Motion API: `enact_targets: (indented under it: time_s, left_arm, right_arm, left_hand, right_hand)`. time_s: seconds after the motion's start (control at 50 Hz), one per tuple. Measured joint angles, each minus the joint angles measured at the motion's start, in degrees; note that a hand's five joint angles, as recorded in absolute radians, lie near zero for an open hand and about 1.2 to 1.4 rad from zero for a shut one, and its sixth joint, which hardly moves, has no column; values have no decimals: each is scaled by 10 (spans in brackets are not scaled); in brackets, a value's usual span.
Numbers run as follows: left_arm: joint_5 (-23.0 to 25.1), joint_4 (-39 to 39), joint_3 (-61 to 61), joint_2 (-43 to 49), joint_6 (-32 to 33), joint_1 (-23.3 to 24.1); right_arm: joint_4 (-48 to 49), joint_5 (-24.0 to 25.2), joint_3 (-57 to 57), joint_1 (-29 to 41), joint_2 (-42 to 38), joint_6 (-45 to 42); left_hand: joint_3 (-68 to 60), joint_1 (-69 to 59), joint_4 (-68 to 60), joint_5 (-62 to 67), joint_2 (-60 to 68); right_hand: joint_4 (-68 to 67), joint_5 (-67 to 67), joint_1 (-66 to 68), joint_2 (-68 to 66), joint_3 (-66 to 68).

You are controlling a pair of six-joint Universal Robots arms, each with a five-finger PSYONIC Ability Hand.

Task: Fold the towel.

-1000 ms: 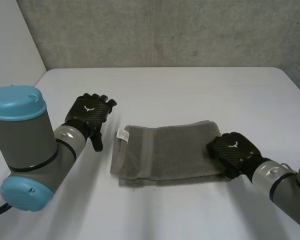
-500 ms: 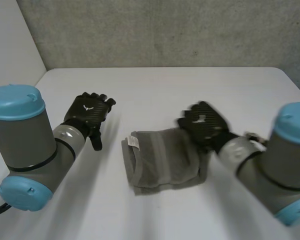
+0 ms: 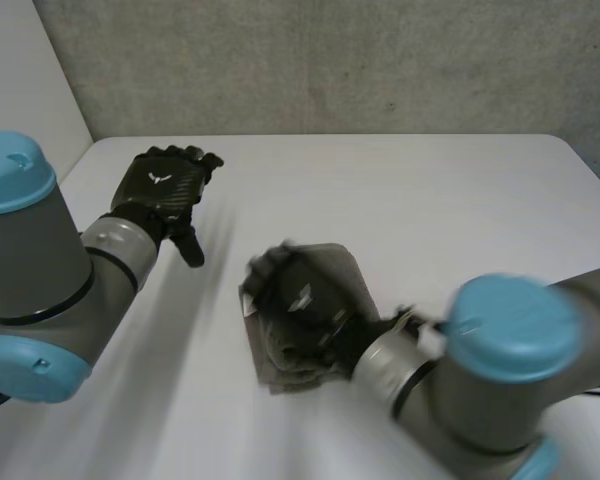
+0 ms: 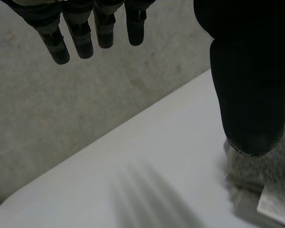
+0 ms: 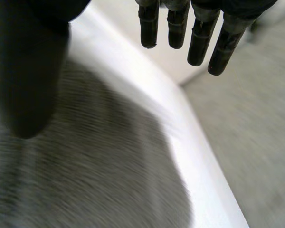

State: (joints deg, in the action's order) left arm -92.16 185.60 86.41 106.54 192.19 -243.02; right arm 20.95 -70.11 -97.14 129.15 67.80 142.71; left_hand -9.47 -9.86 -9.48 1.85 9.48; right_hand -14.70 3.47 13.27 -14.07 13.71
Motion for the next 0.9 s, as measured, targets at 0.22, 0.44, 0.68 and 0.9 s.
enact_targets:
  time_s: [0.22,0.44,0.68,0.9]
  left_arm:
    - [-2,-14,-92,61,-70,82]
    - [-54,-101,-156,185,-188,145]
    - [-166,-130,-113,228,-188,139]
    - [-165,-122,-80,223,-150,135]
  right_arm:
    - [-27,3,-48,-208,119,336]
    - [-123,7,6,-248,60,363]
    - [-191,0,112,-157,-58,319]
    - [-208,-46,183,-56,-147,261]
  left_hand:
    - [-1,0,-1,0,1]
    - [-8,-2,-9,0,9]
    - [-7,0,-6,0,6]
    - [-4,5,-4,0,3]
  right_hand:
    - [0,0,-1,0,0]
    - [0,0,-1,0,0]
    - [0,0,-1,0,0]
    - [0,0,-1,0,0]
